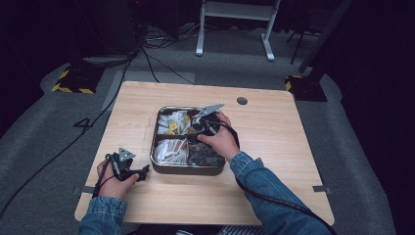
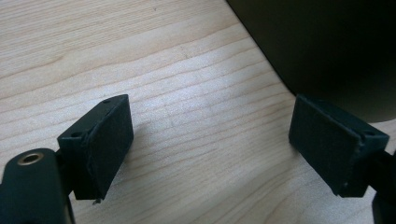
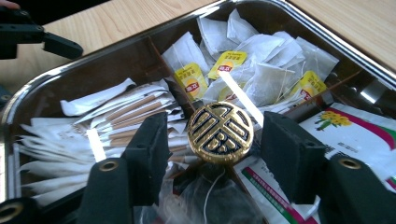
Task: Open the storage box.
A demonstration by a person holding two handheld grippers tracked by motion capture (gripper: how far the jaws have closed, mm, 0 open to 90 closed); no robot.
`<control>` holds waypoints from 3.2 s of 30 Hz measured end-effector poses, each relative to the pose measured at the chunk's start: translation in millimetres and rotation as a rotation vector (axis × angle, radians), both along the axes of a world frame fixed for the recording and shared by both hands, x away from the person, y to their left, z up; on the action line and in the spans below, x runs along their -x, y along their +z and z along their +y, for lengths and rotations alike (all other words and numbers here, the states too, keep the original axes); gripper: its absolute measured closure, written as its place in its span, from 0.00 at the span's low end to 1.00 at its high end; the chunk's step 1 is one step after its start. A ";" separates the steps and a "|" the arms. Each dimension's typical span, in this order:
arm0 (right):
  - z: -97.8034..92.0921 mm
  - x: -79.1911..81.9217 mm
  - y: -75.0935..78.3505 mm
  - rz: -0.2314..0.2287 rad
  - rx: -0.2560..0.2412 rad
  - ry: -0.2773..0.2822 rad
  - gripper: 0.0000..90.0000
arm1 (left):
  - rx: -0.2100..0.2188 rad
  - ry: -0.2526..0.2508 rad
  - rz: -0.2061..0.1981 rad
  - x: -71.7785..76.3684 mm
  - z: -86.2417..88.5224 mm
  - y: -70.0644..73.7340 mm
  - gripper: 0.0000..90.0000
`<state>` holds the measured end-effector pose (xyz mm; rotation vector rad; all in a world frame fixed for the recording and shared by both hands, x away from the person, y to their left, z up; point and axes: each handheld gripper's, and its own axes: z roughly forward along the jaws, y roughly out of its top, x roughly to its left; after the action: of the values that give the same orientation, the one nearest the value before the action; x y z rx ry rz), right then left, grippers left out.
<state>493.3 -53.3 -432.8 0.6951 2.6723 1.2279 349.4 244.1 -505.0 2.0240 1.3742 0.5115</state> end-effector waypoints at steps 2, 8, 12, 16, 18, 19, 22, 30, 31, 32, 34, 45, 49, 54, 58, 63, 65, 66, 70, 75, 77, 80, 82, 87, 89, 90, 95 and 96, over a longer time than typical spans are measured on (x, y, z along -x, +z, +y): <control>5.6 -1.0 -3.7 0.002 0.018 -0.010 0.52 | 0.000 0.000 0.000 0.0 0.0 0.0 0.16; 8.8 -1.4 -6.8 -0.018 0.017 -0.025 0.61 | -0.001 0.000 0.000 0.0 0.0 0.0 0.16; 8.7 0.0 -8.2 -0.056 0.024 -0.010 0.65 | -0.001 0.000 -0.001 0.0 0.0 0.0 0.16; 8.3 1.1 -9.4 -0.062 0.013 -0.012 0.65 | 0.000 0.000 0.000 0.0 0.0 0.0 0.16; 8.1 1.6 -9.8 -0.063 0.006 -0.017 0.65 | 0.000 0.000 0.000 0.0 0.0 0.0 0.16; 8.1 1.6 -9.8 -0.063 0.006 -0.017 0.65 | 0.000 0.000 0.000 0.0 0.0 0.0 0.16; 8.2 2.2 -9.6 -0.062 0.001 -0.028 0.65 | 0.000 0.000 0.000 0.0 0.0 0.0 0.16; 8.7 4.3 0.0 -0.086 -0.008 -0.043 0.65 | 0.002 0.001 -0.002 -0.1 0.1 -0.1 0.16; 8.2 4.3 1.9 -0.087 -0.012 -0.045 0.65 | 0.002 0.001 -0.002 -0.1 0.1 -0.1 0.16; 7.2 4.2 4.6 -0.089 -0.019 -0.043 0.65 | 0.002 0.001 -0.002 -0.1 0.1 -0.1 0.16; 5.2 4.6 11.2 -0.098 -0.029 -0.042 0.65 | 0.003 0.002 -0.002 0.0 0.2 -0.1 0.16; -9.5 9.6 38.0 -0.129 -0.075 -0.041 0.65 | 0.002 0.007 -0.007 -0.4 0.9 0.2 0.19; -18.3 11.2 47.3 -0.138 -0.090 -0.047 0.65 | 0.005 0.008 -0.006 0.5 2.8 0.9 0.22; -30.0 11.8 57.7 -0.153 -0.109 -0.056 0.65 | 0.008 0.025 -0.002 1.1 5.4 1.8 0.23; -39.5 12.4 63.7 -0.157 -0.120 -0.067 0.65 | 0.005 0.035 -0.003 1.2 6.5 3.5 0.24; -52.4 12.8 67.9 -0.162 -0.121 -0.080 0.65 | -0.001 0.055 -0.022 1.0 7.0 9.3 0.23; -58.4 12.7 68.8 -0.162 -0.118 -0.087 0.65 | 0.000 0.067 -0.030 0.7 7.9 12.7 0.23; -61.6 12.8 69.3 -0.161 -0.116 -0.092 0.65 | 0.005 0.075 -0.032 0.4 8.0 14.2 0.23; -77.0 12.7 71.4 -0.163 -0.114 -0.112 0.65 | 0.008 0.078 -0.029 -1.3 9.6 15.7 0.23; -96.6 12.1 73.7 -0.162 -0.113 -0.148 0.65 | 0.009 0.068 -0.015 -4.3 8.0 14.1 0.23; -105.3 11.5 74.2 -0.162 -0.111 -0.159 0.65 | 0.006 0.069 -0.016 -5.5 6.9 14.5 0.23; -118.7 11.1 74.7 -0.158 -0.107 -0.185 0.65 | 0.008 0.064 -0.018 -6.6 5.1 15.3 0.23; -127.7 10.2 74.7 -0.157 -0.103 -0.199 0.65 | 0.000 0.061 -0.014 -6.9 5.5 14.9 0.23; -151.0 7.6 74.1 -0.147 -0.103 -0.243 0.65 | 0.004 0.061 -0.010 -7.6 4.9 14.3 0.23; -156.8 6.7 73.7 -0.144 -0.102 -0.257 0.65 | 0.002 0.060 -0.009 -7.9 4.1 13.6 0.23; -159.7 6.2 73.6 -0.142 -0.101 -0.262 0.65 | 0.000 0.058 -0.007 -8.0 4.0 13.4 0.23; -172.1 2.4 72.7 -0.134 -0.099 -0.292 0.65 | -0.005 0.055 -0.012 -8.0 4.1 12.1 0.23; -174.9 1.6 72.5 -0.133 -0.095 -0.298 0.65 | -0.006 0.052 -0.013 -8.0 4.3 12.0 0.23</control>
<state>491.7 -228.2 -360.4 0.9480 2.3134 1.2752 357.4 248.4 -493.0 1.9906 1.4225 0.5511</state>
